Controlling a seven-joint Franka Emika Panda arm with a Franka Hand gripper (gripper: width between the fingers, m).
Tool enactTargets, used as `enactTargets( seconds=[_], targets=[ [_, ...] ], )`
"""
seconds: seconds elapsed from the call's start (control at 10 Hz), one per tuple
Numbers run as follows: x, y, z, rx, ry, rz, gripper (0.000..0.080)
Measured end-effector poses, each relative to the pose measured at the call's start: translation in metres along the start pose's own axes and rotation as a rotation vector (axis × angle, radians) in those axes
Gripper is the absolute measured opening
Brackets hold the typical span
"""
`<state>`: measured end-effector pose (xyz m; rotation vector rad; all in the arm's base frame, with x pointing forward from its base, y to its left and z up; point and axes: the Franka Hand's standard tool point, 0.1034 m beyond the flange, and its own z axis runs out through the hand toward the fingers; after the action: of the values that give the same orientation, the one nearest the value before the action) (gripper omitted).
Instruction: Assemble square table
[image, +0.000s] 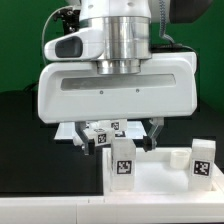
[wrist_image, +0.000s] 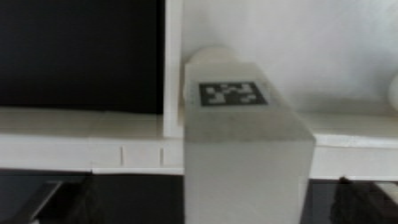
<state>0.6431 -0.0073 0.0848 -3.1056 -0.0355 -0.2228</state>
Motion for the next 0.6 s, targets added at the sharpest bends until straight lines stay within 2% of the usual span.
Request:
enactTargets(
  seconds=[0.1,0.2,0.3,0.4,0.6],
  targets=[
    [0.0,0.0008,0.0,0.0,0.0,0.008,0.0563],
    [0.0,0.0006,0.0001,0.0,0.0,0.041,0.0426],
    [-0.0001,0.0002,0.0004,0.001,0.0,0.14,0.0426],
    [-0.0001,0.0002,0.0004,0.001,0.0,0.219,0.0281],
    [-0.0002,0.0005,0.0008,0.0,0.0,0.324,0.0282]
  ],
)
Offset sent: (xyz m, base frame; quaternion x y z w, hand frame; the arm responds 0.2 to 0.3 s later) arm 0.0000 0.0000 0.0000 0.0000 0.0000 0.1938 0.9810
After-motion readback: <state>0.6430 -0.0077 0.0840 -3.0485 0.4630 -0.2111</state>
